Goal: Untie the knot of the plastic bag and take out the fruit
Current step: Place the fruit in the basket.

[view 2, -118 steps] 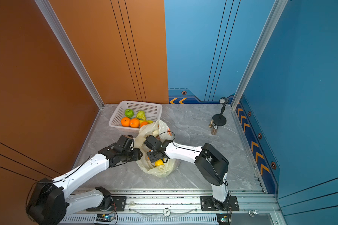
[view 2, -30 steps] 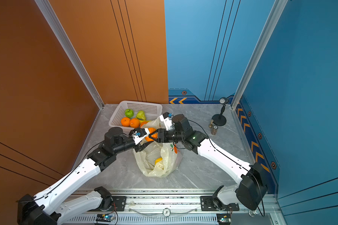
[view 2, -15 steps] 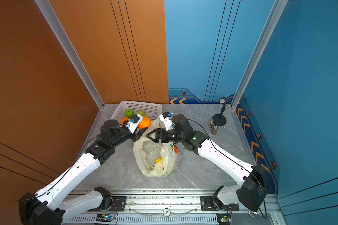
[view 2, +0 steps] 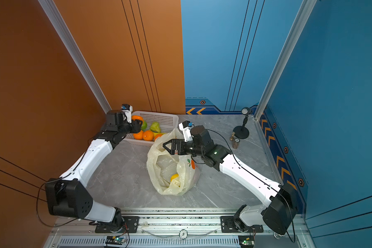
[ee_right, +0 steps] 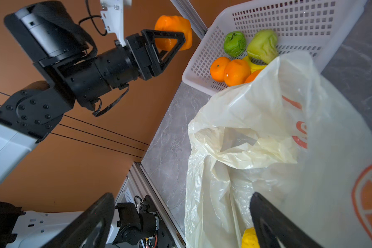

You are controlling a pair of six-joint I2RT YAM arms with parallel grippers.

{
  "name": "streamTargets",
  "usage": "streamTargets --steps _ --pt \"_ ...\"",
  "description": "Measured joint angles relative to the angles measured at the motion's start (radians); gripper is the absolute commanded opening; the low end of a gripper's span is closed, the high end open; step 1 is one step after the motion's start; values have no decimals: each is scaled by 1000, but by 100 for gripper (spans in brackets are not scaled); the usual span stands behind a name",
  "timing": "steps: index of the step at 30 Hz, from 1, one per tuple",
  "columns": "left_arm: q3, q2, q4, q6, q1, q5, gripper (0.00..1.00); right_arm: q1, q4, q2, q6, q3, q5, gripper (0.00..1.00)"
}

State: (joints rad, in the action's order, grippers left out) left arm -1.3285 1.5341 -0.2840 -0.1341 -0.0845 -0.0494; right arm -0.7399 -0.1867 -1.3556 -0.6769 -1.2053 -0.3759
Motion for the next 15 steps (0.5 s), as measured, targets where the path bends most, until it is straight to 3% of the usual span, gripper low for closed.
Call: streamTargets --steps 15 --pt "-478 518 -313 -174 45 -29 45 -15 -40 0 0 -16 60 100"
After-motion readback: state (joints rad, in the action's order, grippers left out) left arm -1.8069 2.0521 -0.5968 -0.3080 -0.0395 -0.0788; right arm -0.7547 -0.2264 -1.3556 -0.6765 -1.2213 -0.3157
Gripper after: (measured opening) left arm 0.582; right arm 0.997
